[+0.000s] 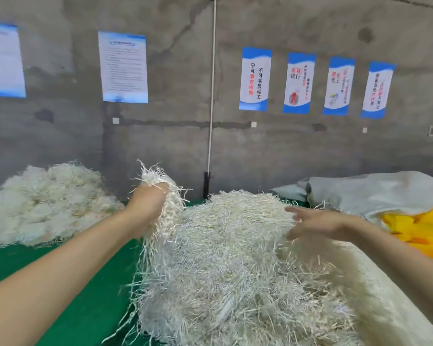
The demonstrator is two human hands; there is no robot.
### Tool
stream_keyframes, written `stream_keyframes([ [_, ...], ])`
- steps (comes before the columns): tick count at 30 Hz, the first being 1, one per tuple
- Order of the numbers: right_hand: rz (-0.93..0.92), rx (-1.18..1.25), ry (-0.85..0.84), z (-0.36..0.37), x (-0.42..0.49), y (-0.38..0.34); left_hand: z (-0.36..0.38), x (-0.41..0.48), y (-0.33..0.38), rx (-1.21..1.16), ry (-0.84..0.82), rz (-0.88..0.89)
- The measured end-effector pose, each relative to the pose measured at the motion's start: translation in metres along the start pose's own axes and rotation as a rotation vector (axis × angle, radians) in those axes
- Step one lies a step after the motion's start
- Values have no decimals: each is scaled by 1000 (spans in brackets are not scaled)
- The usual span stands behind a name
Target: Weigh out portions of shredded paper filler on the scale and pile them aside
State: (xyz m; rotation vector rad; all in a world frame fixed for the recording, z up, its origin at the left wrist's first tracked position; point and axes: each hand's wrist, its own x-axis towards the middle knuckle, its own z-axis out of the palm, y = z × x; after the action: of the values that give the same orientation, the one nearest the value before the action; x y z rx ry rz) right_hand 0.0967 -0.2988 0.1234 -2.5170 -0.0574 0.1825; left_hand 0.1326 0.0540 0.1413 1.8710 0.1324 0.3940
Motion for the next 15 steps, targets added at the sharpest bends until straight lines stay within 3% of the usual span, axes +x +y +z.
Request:
stream_keyframes([
  [3,-244,83,84,1,-15,-50,11,-13,7,72,26,27],
  [5,-369,68,258,19,-23,-79,13,-17,17,-51,28,30],
  [6,-414,99,267,32,-27,-92,16,-18,23,-131,39,45],
  [11,-424,317,-96,105,-29,-136,17,-52,51,-478,13,3],
  [13,-483,453,-68,130,-19,-145,15,-57,50,-634,-139,-57],
  [15,-409,624,25,142,-11,-148,9,-62,42,-634,-204,-32],
])
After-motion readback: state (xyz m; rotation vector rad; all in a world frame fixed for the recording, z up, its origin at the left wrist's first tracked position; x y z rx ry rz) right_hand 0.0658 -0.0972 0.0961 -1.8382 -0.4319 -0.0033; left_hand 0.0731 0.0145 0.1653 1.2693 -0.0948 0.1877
